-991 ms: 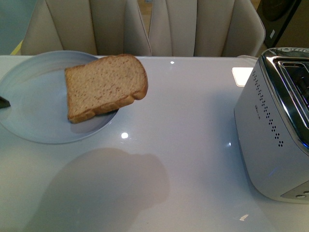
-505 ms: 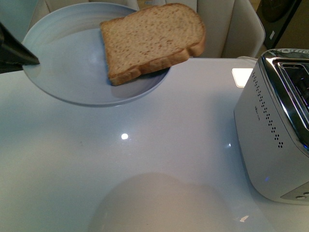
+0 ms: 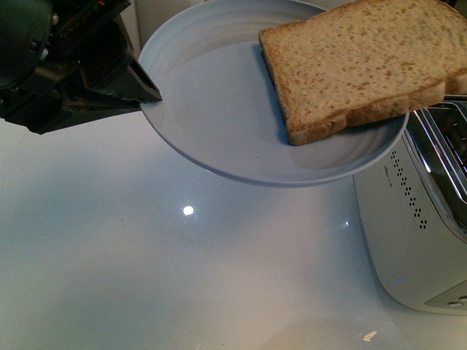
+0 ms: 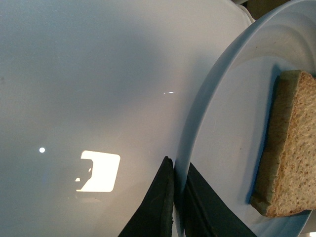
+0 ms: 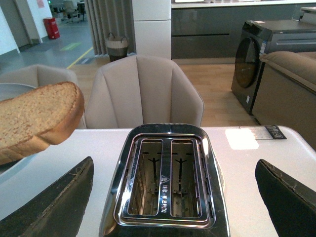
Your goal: Left arm holds plate, right arm toasts bread
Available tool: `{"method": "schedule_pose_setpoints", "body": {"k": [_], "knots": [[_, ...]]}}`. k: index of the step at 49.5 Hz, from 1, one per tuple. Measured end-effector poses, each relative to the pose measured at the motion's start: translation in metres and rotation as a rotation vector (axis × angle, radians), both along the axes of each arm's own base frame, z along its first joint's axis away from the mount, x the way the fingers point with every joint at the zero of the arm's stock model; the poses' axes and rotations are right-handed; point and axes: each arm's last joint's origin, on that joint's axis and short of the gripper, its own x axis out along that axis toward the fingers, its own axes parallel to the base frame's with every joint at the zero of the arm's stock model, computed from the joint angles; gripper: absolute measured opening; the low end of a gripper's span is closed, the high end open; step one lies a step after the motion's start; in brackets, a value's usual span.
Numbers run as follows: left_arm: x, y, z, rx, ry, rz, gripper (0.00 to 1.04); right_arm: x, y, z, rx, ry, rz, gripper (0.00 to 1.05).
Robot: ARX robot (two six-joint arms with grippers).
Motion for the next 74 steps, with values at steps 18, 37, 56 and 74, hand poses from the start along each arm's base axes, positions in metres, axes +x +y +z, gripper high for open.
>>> {"method": "schedule_pose_setpoints", "body": {"k": [18, 37, 56, 74], "knots": [[-0.014, -0.019, 0.007, -0.044, -0.005, -0.033, 0.03, 0.000, 0.000, 0.000, 0.000, 0.000, 0.000, 0.96], [-0.014, -0.019, 0.007, -0.046, -0.003, -0.027, 0.03, 0.000, 0.000, 0.000, 0.000, 0.000, 0.000, 0.96], [-0.014, -0.019, 0.007, -0.046, -0.003, -0.027, 0.03, 0.000, 0.000, 0.000, 0.000, 0.000, 0.000, 0.96], [-0.014, -0.018, 0.007, -0.045, -0.003, -0.026, 0.03, 0.002, 0.000, -0.006, 0.124, 0.324, -0.235, 0.96]]}}
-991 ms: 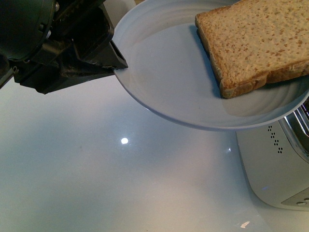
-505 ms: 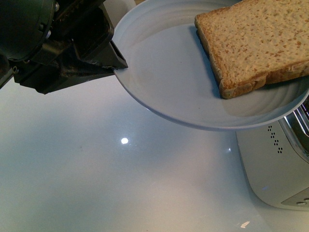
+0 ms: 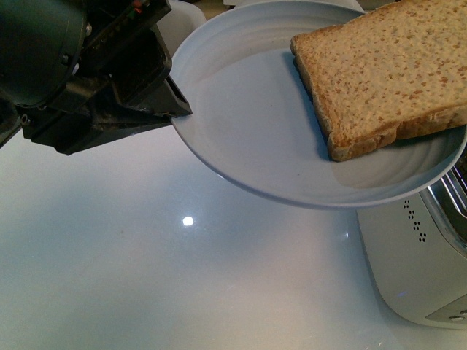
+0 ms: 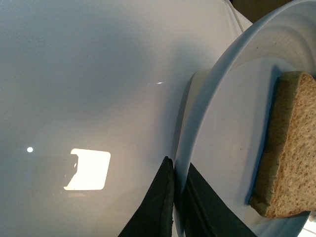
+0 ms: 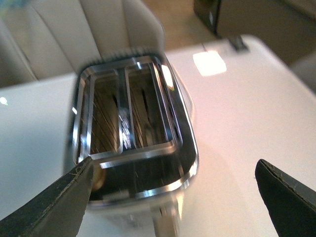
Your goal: Left arm holds plate, right arm toasts bread
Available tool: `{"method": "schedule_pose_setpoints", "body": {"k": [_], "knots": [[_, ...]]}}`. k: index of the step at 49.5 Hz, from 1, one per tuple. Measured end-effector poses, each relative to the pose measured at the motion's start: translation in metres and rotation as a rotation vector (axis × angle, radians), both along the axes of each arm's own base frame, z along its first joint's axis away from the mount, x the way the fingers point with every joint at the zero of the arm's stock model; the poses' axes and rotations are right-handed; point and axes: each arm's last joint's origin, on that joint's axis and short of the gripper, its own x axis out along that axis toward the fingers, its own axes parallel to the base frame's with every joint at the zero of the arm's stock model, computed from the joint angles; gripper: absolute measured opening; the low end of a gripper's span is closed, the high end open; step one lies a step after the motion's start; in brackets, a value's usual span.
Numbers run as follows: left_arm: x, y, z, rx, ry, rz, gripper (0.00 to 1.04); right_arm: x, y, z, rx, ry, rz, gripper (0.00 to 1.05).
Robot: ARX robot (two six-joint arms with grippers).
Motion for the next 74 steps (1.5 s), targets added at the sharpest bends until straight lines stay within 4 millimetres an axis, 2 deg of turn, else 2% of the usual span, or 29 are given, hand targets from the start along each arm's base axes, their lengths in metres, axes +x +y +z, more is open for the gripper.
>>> {"method": "schedule_pose_setpoints", "body": {"k": [5, 19, 35, 44, 53, 66, 74], "knots": [[0.000, 0.000, 0.000, -0.001, 0.001, -0.001, 0.03, 0.002, 0.000, -0.004, 0.041, 0.043, -0.040, 0.96], [0.000, 0.000, 0.000, -0.002, 0.002, 0.000, 0.03, 0.013, -0.001, 0.009, 0.121, 0.000, -0.008, 0.96], [0.000, 0.000, 0.000, -0.001, 0.002, 0.001, 0.03, 0.055, -0.015, 0.040, 0.416, -0.063, 0.130, 0.96], [0.000, 0.000, 0.000, -0.002, 0.002, 0.000, 0.03, 0.076, -0.015, 0.047, 0.546, -0.080, 0.187, 0.96], [0.000, 0.000, 0.000, -0.002, 0.002, 0.000, 0.03, 0.089, -0.003, 0.040, 0.622, -0.051, 0.231, 0.96], [0.000, 0.000, 0.000, -0.002, 0.002, 0.000, 0.03, 0.107, 0.029, 0.027, 0.699, -0.005, 0.335, 0.96], [0.000, 0.000, 0.000, -0.002, 0.002, 0.000, 0.03, 0.112, 0.041, 0.025, 0.713, 0.006, 0.357, 0.96]]}}
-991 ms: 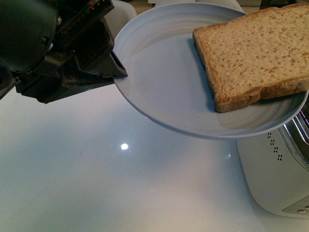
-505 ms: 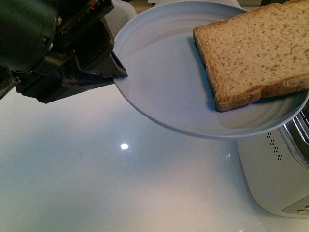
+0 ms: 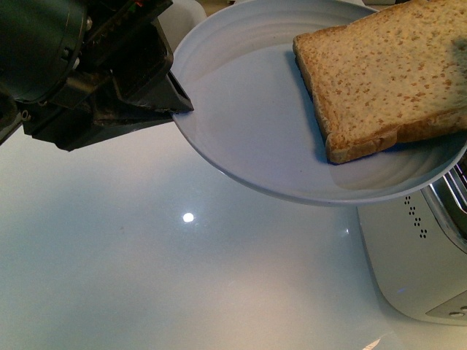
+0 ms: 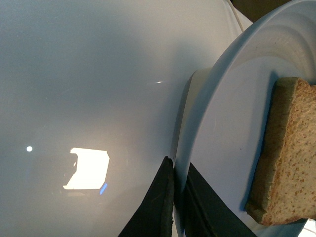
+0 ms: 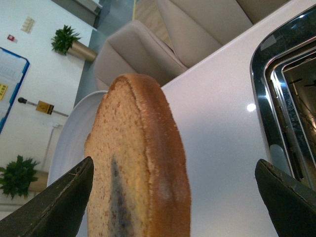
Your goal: Left arm holds plate, right arm toasts bread
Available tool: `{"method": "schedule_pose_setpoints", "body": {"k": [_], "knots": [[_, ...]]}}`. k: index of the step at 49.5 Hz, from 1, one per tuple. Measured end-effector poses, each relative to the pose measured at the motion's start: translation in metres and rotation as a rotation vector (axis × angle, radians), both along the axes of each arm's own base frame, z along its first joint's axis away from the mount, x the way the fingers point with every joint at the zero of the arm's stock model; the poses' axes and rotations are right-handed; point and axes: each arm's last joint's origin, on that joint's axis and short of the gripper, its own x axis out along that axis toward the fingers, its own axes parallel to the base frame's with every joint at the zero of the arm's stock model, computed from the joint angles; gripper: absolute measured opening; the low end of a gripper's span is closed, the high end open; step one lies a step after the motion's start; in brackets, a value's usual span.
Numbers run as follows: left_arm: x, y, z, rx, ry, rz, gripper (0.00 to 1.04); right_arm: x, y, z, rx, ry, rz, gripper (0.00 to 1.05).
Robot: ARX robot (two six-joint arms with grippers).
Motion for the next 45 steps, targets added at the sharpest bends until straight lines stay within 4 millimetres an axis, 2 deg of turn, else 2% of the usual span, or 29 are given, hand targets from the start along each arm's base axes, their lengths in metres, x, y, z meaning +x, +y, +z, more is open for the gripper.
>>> {"method": "schedule_pose_setpoints", "body": {"k": [9, 15, 29, 30, 37, 41, 45], "knots": [[0.000, 0.000, 0.000, 0.000, 0.000, 0.000, 0.03, 0.002, 0.006, 0.000, 0.007, 0.007, 0.001, 0.95], [0.000, 0.000, 0.000, 0.000, 0.000, 0.000, 0.03, 0.002, 0.007, 0.001, 0.008, 0.005, 0.001, 0.73], [0.000, 0.000, 0.000, 0.000, 0.000, 0.000, 0.03, 0.002, 0.007, 0.003, 0.009, 0.008, 0.008, 0.37], [0.000, 0.000, 0.000, 0.000, 0.000, 0.000, 0.03, 0.002, 0.007, 0.005, 0.010, 0.006, 0.010, 0.31], [0.000, 0.000, 0.000, 0.000, 0.000, 0.000, 0.03, 0.001, 0.007, 0.012, 0.015, -0.014, 0.016, 0.12], [0.000, 0.000, 0.000, 0.000, 0.000, 0.000, 0.03, 0.000, 0.007, 0.018, 0.012, -0.027, 0.013, 0.05], [0.000, 0.000, 0.000, 0.000, 0.000, 0.000, 0.03, -0.001, 0.006, 0.024, -0.002, -0.046, 0.006, 0.04]]}}
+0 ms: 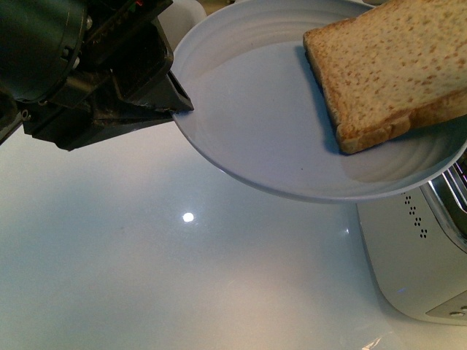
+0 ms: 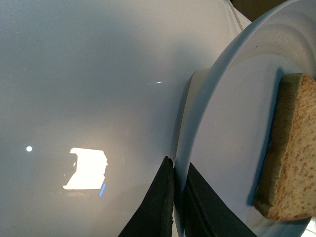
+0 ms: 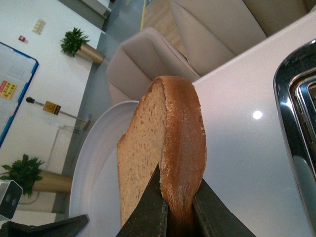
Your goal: Left arm holds plate, right arm toasts bread
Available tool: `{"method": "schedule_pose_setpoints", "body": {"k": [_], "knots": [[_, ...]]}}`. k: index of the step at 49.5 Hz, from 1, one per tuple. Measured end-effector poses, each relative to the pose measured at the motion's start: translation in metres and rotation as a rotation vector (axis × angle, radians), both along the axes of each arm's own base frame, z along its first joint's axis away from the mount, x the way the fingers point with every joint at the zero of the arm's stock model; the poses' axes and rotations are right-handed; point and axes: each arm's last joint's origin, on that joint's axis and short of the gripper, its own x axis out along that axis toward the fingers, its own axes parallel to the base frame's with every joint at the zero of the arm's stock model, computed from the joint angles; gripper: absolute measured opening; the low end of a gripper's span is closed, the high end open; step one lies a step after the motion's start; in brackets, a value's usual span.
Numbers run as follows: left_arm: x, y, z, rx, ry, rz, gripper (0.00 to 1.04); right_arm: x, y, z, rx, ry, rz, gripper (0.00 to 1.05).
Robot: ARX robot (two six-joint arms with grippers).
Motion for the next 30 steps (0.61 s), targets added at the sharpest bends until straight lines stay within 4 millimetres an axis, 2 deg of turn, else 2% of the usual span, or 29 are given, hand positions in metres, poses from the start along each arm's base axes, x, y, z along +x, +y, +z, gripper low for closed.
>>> {"method": "schedule_pose_setpoints", "body": {"k": [10, 21, 25, 30], "knots": [[0.000, 0.000, 0.000, 0.000, 0.000, 0.000, 0.03, -0.005, -0.003, 0.025, -0.056, -0.090, -0.023, 0.04], [0.000, 0.000, 0.000, 0.000, 0.000, 0.000, 0.03, -0.012, -0.030, 0.076, -0.223, -0.278, -0.153, 0.04], [0.000, 0.000, 0.000, 0.000, 0.000, 0.000, 0.03, -0.012, -0.040, 0.081, -0.312, -0.297, -0.203, 0.04], [0.000, 0.000, 0.000, 0.000, 0.000, 0.000, 0.03, -0.007, -0.047, 0.077, -0.438, -0.284, -0.242, 0.04]]}}
